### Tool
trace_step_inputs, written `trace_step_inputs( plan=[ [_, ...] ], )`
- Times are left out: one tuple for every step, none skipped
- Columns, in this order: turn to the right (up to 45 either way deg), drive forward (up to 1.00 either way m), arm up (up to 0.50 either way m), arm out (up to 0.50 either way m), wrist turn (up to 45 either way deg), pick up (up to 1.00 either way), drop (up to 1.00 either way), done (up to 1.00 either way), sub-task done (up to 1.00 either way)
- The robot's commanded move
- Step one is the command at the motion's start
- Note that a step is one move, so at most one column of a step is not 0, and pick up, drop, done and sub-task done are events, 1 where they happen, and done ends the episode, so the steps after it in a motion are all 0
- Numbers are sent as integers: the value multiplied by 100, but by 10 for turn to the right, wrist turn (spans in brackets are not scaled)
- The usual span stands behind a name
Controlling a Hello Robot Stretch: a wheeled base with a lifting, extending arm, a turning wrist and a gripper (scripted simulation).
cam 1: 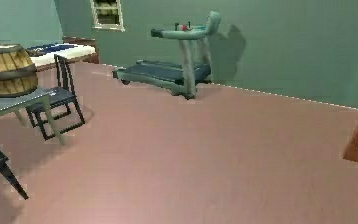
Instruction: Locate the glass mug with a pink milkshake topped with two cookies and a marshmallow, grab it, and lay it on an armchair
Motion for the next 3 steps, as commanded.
trace_step_inputs(
  plan=[
    [450, 0, 0, 0, 0, 0, 0, 0, 0],
    [450, 0, 0, 0, 0, 0, 0, 0, 0],
    [450, 0, 0, 0, 0, 0, 0, 0, 0]
  ],
)
